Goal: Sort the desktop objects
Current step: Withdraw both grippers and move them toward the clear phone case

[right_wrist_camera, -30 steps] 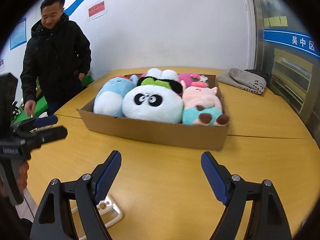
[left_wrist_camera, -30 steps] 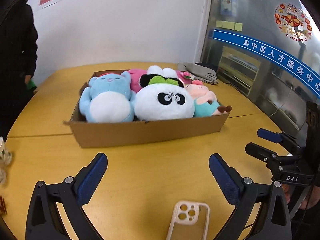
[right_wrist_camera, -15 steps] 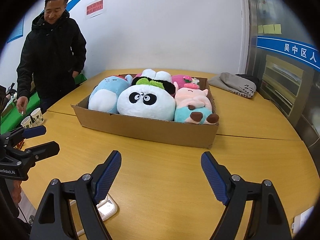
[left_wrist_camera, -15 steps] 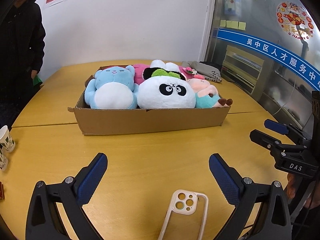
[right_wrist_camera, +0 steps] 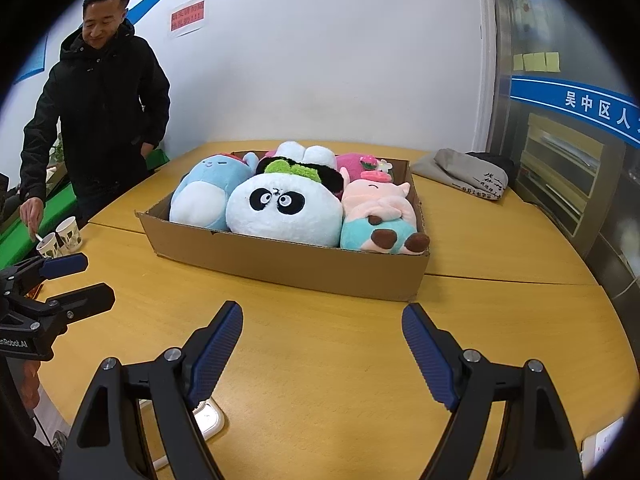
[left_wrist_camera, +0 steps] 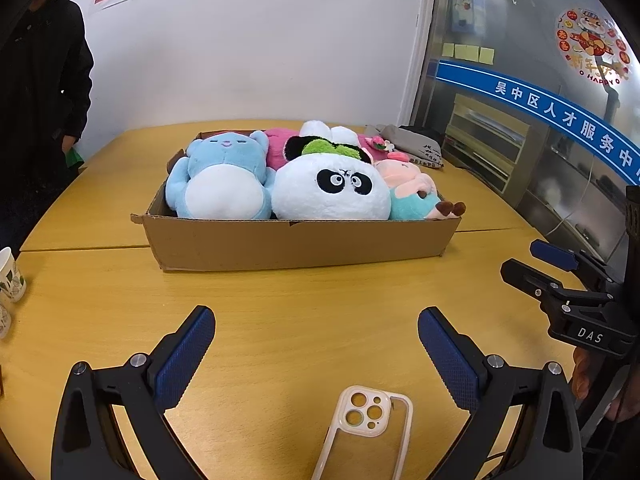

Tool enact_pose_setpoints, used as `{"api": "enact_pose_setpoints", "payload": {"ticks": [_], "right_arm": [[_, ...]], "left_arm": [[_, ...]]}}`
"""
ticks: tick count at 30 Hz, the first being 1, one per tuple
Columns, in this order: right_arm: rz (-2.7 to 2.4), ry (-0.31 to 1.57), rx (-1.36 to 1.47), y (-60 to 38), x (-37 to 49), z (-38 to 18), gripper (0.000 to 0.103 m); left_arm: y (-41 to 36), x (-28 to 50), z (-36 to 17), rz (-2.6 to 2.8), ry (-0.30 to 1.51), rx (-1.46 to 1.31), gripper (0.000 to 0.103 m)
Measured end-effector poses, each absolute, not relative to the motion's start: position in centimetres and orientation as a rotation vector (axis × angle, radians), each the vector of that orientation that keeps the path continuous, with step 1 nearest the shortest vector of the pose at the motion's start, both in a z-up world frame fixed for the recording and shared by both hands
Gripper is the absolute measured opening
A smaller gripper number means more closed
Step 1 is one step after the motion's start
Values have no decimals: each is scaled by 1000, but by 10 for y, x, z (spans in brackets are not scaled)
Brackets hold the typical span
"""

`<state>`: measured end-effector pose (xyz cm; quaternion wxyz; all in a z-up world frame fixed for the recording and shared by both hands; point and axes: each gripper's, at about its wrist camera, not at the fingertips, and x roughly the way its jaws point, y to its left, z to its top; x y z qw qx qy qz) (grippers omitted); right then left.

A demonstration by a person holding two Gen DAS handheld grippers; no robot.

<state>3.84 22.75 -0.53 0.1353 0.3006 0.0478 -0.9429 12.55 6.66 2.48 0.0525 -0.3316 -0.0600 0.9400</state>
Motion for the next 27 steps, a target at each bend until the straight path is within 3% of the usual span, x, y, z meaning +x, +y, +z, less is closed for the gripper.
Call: {"api": "enact_pose_setpoints", "payload": {"ticks": [7, 15, 20, 27], "right_arm": [[-2716, 152, 874, 228, 37, -7, 82], [-2533, 175, 876, 227, 40, -21, 82], [-2188, 373, 975, 193, 47, -62, 80], [-2016, 435, 1050, 167, 43, -91, 79]], "left_arm": [[67, 130, 22, 2826, -204, -1010, 103], [52, 180, -9, 2760, -353, -1127, 103], [52, 214, -38, 2657, -443, -1264, 103], [80, 221, -76, 2528, -438, -1366, 103]]}}
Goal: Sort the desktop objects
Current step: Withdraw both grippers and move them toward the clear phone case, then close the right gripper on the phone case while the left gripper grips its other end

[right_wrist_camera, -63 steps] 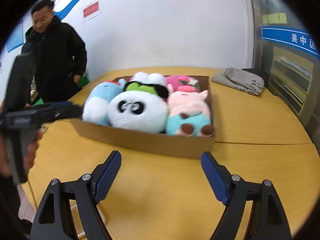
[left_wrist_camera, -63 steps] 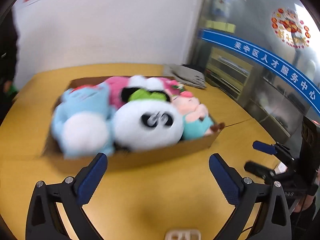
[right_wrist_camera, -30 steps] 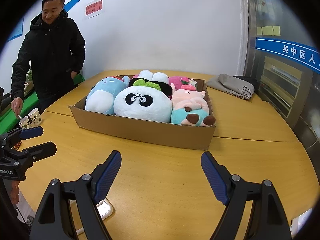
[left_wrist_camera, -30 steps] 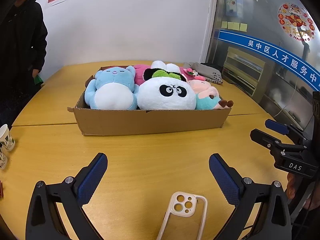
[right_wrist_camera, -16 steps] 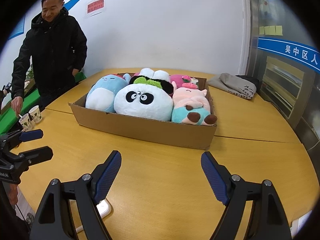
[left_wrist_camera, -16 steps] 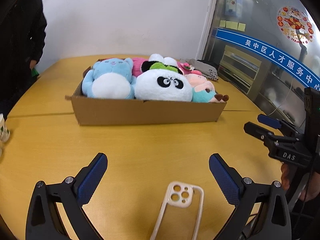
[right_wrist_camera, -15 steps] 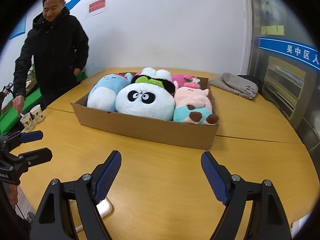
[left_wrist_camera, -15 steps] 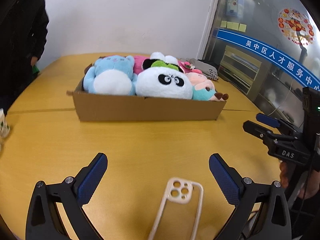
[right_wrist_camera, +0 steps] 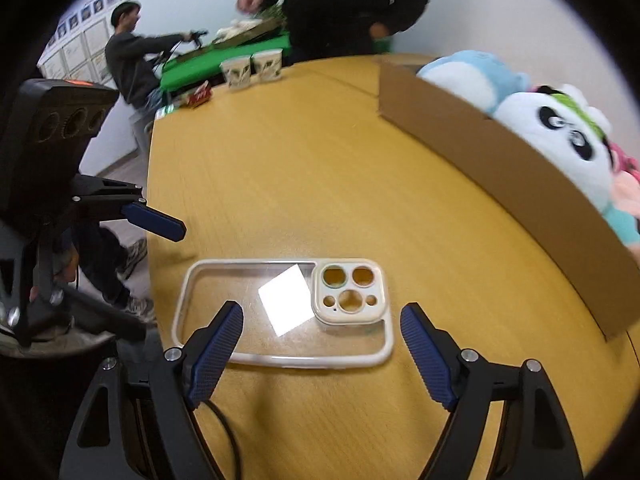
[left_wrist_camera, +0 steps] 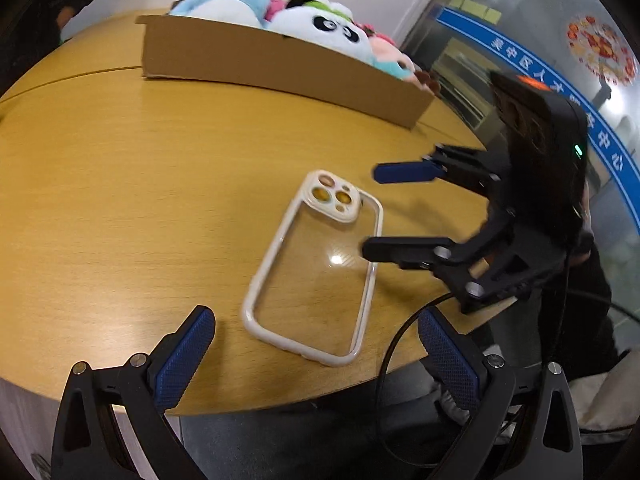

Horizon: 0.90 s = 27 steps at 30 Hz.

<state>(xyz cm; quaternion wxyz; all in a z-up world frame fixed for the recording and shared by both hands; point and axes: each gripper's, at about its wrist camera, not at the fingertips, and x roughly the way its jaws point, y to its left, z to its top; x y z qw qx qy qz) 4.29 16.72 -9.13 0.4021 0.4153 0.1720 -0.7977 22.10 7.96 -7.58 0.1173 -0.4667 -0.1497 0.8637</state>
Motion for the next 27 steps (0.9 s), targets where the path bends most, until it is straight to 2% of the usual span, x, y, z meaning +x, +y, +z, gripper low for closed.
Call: {"api": "enact_pose_setpoints", "payload": {"ticks": [2, 6, 7, 16, 21, 27], "right_arm": [[-1966, 451, 1069, 160, 42, -100, 77], [-1865, 497, 1090, 147, 40, -113, 74], [-1838, 531, 1066, 147, 42, -111, 74], [-1576, 811, 843, 151, 55, -93, 75], [-1419, 948, 716, 153, 62, -83, 77], [-931, 1193, 656, 102, 58, -98, 77]], "left_arm": [[89, 215, -83, 2552, -387, -1372, 102], [109, 205, -85, 2670, -114, -1411, 102], [109, 204, -85, 2669, -100, -1408, 103], [69, 184, -74, 2619, -98, -1442, 102], [59, 190, -65, 2316, -285, -1390, 102], [99, 193, -72, 2166, -199, -1470, 102]]}}
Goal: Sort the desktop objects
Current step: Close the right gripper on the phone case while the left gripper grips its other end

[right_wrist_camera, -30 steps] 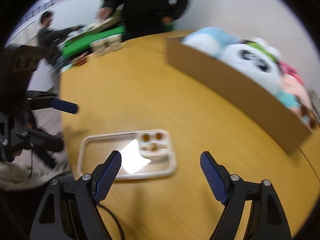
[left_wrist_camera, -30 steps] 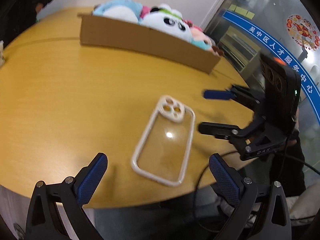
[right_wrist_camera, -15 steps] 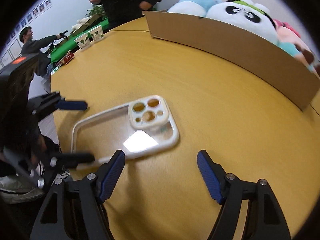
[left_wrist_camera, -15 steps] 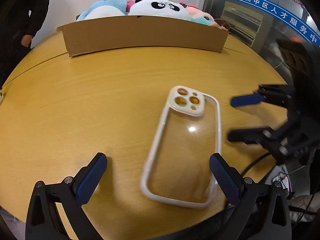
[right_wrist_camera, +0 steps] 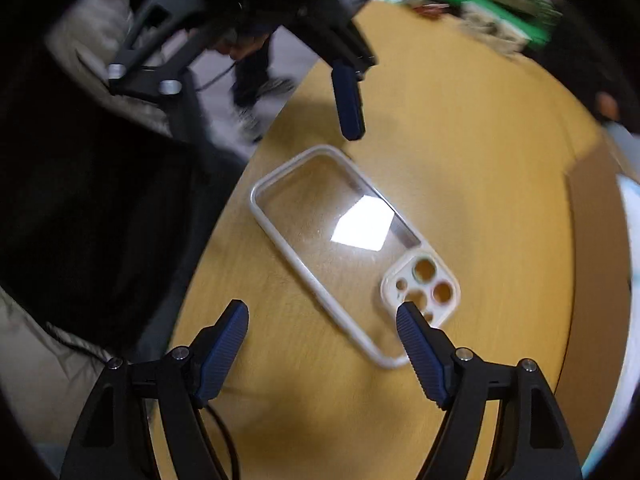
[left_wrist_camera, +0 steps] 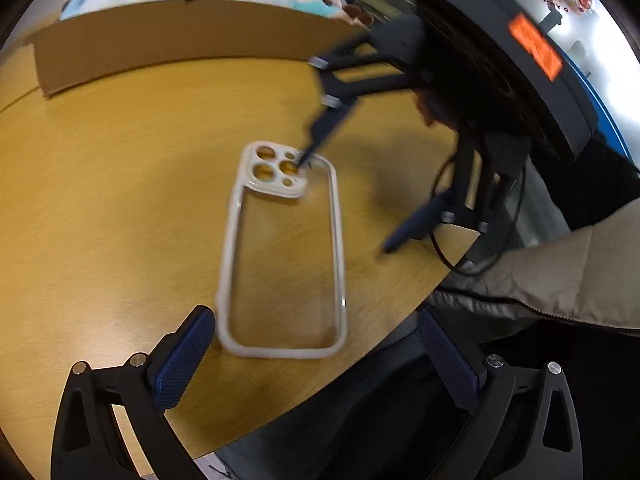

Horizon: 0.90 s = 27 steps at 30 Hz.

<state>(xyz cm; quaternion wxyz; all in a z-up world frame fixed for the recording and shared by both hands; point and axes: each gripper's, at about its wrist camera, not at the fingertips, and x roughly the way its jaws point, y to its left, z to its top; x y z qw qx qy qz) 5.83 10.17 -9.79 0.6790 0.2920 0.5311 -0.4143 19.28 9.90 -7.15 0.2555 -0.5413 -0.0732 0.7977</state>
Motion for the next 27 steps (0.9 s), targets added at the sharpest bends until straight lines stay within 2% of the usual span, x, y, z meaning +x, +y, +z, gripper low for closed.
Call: {"api": "enact_pose_setpoints", "payload": {"ticks": [6, 15, 21, 25, 27], "right_arm": [[-908, 1087, 658, 69, 23, -102, 81], [-1272, 1006, 845, 103, 21, -114, 83], [-1611, 843, 1067, 130, 31, -116, 83], [-1742, 543, 1199, 145, 27, -109, 83], [-1715, 621, 1114, 147, 32, -105, 82]], "left_arm": [[109, 186, -75, 2195, -116, -1494, 102], [118, 177, -75, 2248, 30, -1499, 102], [129, 171, -70, 2190, 97, -1454, 102], [148, 168, -63, 2060, 166, -1340, 102], [152, 161, -63, 2012, 241, -1321, 102]]}}
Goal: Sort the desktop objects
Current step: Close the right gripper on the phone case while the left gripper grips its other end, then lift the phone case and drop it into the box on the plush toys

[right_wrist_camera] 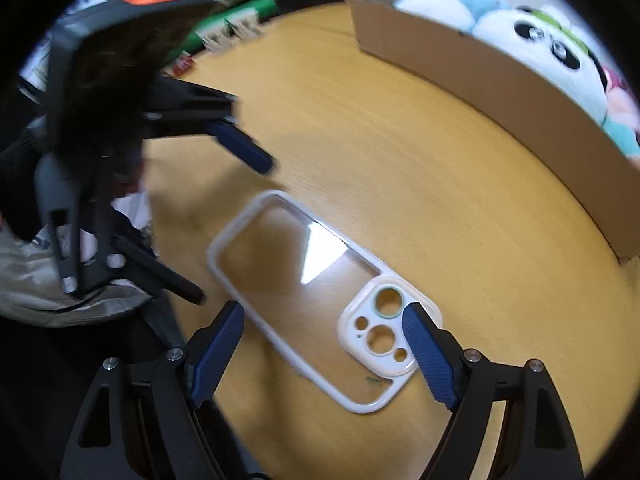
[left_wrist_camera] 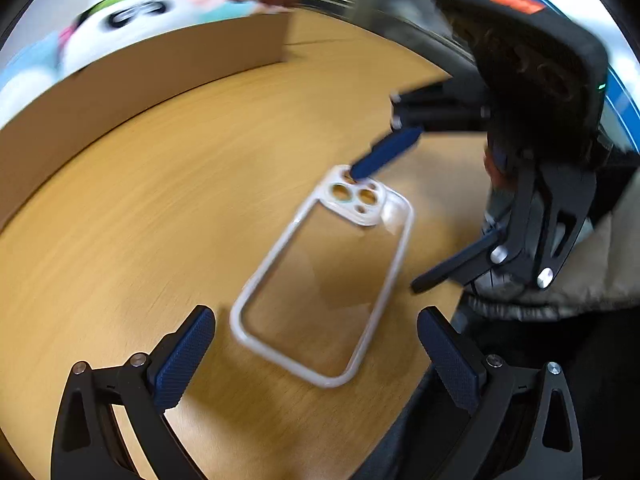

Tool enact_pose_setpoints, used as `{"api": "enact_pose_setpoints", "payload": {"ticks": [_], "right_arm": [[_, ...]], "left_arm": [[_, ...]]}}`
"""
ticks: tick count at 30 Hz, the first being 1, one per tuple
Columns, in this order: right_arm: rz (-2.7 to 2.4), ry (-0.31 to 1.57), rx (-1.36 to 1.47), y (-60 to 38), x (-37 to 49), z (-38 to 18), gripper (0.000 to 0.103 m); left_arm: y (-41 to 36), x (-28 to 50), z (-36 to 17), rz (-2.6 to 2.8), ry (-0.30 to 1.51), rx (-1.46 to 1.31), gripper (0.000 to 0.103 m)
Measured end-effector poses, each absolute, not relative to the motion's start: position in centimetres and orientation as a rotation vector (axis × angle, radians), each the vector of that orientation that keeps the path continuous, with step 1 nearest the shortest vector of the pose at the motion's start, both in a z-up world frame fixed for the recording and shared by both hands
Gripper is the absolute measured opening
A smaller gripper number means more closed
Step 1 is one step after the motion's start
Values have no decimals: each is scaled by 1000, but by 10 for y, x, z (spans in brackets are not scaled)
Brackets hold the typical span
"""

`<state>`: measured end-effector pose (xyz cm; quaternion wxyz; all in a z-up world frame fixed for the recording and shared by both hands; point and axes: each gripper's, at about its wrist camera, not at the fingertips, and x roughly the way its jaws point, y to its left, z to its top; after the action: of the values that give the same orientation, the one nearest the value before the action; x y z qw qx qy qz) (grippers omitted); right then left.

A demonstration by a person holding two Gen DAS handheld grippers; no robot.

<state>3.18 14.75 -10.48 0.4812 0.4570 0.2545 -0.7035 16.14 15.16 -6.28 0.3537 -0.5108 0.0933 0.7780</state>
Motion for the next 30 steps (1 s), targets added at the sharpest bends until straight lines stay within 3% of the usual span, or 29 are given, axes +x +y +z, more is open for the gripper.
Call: {"api": "enact_pose_setpoints", "payload": {"ticks": [8, 14, 21, 30], "right_arm": [[-1494, 1077, 686, 152, 49, -94, 85], [-1269, 1023, 821, 140, 10, -123, 83], [-1322, 940, 801, 145, -11, -107, 78], [-1530, 958, 654, 142, -101, -1, 78]], "left_arm": [[139, 152, -74, 1917, 520, -1265, 89], [131, 140, -73, 1904, 518, -1264, 83], [121, 109, -63, 1874, 510, -1235, 83], [95, -21, 69, 1895, 784, -983, 83]]}}
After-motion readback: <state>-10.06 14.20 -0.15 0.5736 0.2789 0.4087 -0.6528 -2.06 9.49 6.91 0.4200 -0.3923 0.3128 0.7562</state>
